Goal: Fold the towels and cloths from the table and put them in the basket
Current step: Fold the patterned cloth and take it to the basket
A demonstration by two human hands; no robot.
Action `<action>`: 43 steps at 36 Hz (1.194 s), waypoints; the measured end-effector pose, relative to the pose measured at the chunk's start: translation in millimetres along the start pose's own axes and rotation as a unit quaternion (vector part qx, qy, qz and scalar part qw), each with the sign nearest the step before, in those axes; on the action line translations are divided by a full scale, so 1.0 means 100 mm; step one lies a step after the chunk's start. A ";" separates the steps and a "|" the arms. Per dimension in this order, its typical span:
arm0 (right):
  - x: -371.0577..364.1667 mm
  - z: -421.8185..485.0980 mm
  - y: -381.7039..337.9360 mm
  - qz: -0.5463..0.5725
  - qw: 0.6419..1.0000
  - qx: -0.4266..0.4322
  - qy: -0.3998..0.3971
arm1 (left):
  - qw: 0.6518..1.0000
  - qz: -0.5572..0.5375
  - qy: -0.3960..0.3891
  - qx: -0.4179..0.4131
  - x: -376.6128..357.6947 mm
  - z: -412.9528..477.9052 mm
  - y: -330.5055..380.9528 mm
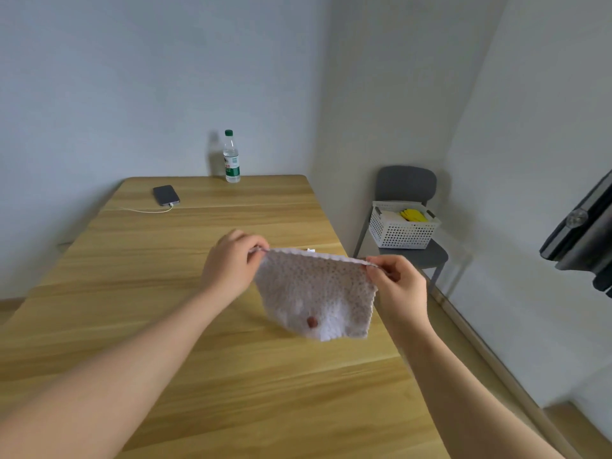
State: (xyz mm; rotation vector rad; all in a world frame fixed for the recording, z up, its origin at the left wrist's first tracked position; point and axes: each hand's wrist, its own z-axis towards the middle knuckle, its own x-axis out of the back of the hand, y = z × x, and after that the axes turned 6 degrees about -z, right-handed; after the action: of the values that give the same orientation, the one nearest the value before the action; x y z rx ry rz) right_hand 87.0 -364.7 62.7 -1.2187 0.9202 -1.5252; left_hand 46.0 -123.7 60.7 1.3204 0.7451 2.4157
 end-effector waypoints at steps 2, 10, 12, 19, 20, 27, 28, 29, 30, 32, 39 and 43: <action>0.02 -0.04 0.00 0.043 0.999 0.011 -0.011 | 0.997 0.009 0.030 -0.065 0.07 -0.06 -0.03; 0.01 -0.48 0.51 0.010 0.995 -0.063 -0.079 | 0.990 0.012 -0.054 -0.132 -0.18 -0.73 -0.45; -0.01 -0.63 0.71 -0.029 0.989 -0.102 -0.103 | 0.985 0.033 -0.148 -0.082 -0.29 -0.96 -0.55; 0.05 -1.01 1.13 -0.127 0.951 -0.206 -0.191 | 0.914 0.113 -0.390 -0.011 -0.48 -1.46 -0.63; 0.06 -1.04 1.15 -0.129 0.945 -0.220 -0.204 | 0.907 0.114 -0.405 0.001 -0.49 -1.48 -0.65; 0.09 -1.09 1.22 -0.148 0.930 -0.262 -0.213 | 0.880 0.051 -0.465 0.084 -0.44 -1.36 -0.69; 0.09 -1.08 1.21 -0.147 0.931 -0.261 -0.210 | 0.883 0.043 -0.458 0.089 -0.43 -1.32 -0.69; 0.09 -1.06 1.20 -0.145 0.933 -0.260 -0.203 | 0.888 0.030 -0.448 0.098 -0.43 -1.27 -0.68; 0.09 -1.04 1.19 -0.142 0.936 -0.257 -0.195 | 0.894 0.014 -0.435 0.106 -0.43 -1.22 -0.69; 0.09 -0.97 1.14 -0.137 0.943 -0.249 -0.175 | 0.908 -0.023 -0.401 0.120 -0.43 -1.10 -0.67; 0.00 -0.64 1.10 -0.150 0.954 -0.224 -0.131 | 0.934 -0.074 -0.311 0.158 -0.56 -0.67 -0.60; -0.10 -0.42 1.16 -0.191 0.949 -0.221 -0.117 | 0.935 -0.052 -0.305 0.175 -0.71 -0.50 -0.61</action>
State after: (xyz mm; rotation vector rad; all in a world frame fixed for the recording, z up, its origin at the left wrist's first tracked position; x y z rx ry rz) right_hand 71.8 -386.7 -58.1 -1.9501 0.9311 -1.4615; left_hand 43.0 -122.7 -45.4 1.9672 1.0420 1.6728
